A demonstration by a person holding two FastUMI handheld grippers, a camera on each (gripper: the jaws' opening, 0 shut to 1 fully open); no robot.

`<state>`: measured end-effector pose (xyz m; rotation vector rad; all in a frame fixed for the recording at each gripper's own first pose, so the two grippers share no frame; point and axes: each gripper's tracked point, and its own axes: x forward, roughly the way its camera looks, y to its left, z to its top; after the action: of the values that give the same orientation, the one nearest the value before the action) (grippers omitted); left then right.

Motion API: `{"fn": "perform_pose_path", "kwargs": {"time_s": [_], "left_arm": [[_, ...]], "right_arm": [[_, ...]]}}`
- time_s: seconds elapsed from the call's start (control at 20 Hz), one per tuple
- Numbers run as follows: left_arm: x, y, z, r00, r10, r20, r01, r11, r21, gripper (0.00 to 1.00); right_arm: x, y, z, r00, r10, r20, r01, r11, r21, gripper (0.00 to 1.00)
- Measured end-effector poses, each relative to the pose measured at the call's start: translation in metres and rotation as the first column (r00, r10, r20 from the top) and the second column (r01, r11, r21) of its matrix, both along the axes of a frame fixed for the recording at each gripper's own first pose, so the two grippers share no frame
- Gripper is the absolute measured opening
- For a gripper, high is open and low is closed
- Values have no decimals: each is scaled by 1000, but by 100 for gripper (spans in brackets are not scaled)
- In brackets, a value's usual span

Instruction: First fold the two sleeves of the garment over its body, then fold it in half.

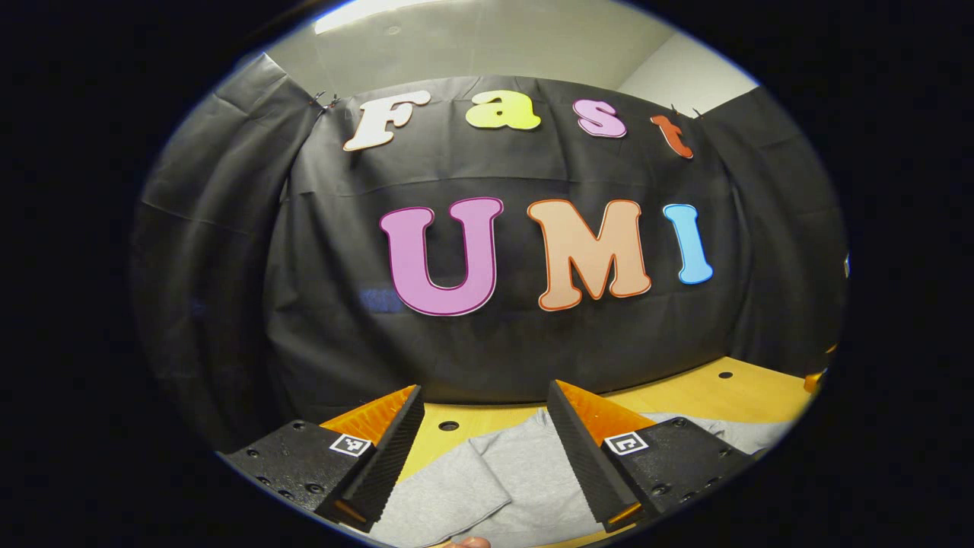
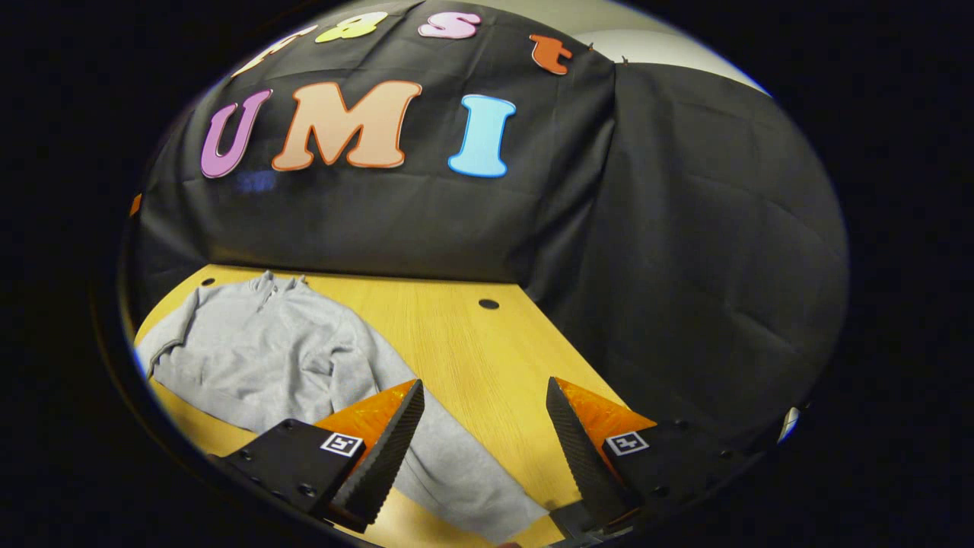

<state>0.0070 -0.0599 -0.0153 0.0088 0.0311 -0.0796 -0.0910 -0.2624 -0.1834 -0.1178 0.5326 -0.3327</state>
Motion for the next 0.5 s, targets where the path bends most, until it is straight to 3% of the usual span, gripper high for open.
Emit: {"fn": "perform_pose_path", "kwargs": {"time_s": [0.2,0.5], "left_arm": [[0,-13,0,1000,-16,-3,16,1000,7,95],[0,-22,2,1000,-16,-3,16,1000,10,96]], "right_arm": [[-24,-11,-43,992,-10,-123,17,998,56,100],[-64,-20,-94,954,9,-300,25,994,107,100]]}}
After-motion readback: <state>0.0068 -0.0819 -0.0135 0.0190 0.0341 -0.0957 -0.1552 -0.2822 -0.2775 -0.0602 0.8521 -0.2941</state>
